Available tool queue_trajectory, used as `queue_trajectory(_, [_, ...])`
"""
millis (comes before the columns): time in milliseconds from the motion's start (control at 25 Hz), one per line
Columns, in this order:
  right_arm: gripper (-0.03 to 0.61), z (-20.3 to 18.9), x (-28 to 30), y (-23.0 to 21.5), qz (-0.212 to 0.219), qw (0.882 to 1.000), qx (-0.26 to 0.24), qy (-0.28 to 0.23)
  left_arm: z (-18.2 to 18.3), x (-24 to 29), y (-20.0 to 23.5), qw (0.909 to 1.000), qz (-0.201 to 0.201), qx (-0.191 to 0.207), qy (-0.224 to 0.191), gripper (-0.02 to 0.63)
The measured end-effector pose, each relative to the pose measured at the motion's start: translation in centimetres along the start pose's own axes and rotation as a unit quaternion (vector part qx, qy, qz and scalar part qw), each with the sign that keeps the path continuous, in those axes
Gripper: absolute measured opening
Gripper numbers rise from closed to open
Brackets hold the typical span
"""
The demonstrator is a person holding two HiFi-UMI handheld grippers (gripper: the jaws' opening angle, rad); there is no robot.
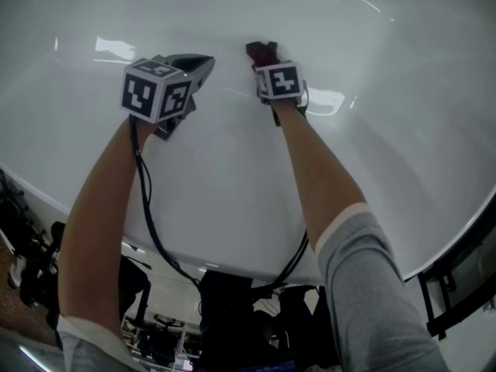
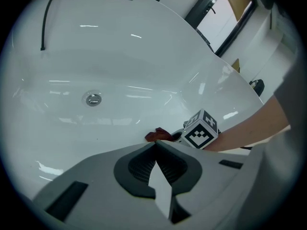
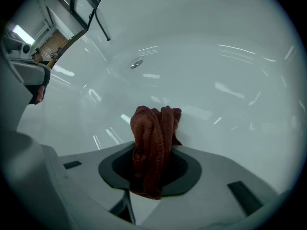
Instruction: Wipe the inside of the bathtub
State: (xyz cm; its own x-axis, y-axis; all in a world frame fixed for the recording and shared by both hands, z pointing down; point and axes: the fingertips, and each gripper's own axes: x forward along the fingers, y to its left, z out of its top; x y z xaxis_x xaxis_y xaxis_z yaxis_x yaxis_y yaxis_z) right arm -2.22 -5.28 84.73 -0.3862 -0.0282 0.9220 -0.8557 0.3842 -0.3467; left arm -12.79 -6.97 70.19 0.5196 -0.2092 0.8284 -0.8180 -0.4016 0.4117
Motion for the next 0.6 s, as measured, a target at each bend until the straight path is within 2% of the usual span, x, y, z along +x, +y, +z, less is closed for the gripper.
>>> queue_trajectory(40, [0.121,-0.7,-0.6,-1.1,0.003,1.0,0.015,-0.009,0.4,-0.2,-0.4,1.0,-0.003,0.002,-0.003,0.008])
queue_trajectory(120, [0.121,-2.3,-2.1,-5.4,-0.042,0.998,0.028,-0.022,1.0,-0.4,-1.2,0.9999,-0.007,0.003,-0.009,0.008])
queue_trajectory(200, [0.121,-4.1,-3.7,-9.3,-0.077,0.995,0.055,-0.02,1.5,-0.4,-1.8,0.9999,-0.008,0.005,-0.012,0.008])
queue_trajectory(360, [0.121,-7.1,-6.0,-14.6,-0.115,0.988,0.103,-0.008,2.0,-0.1,-2.7,0.9998,-0.014,0.008,-0.014,0.008])
queue_trajectory(520, [0.122,-7.0,-6.0,-14.4,-0.149,0.981,0.126,0.002,1.8,0.0,-2.8,0.9997,-0.015,0.011,-0.014,0.008])
queue_trajectory(600, [0.123,-6.0,-5.2,-12.5,-0.136,0.98,0.148,-0.007,1.3,0.1,-2.7,0.9998,-0.013,0.01,-0.01,0.008])
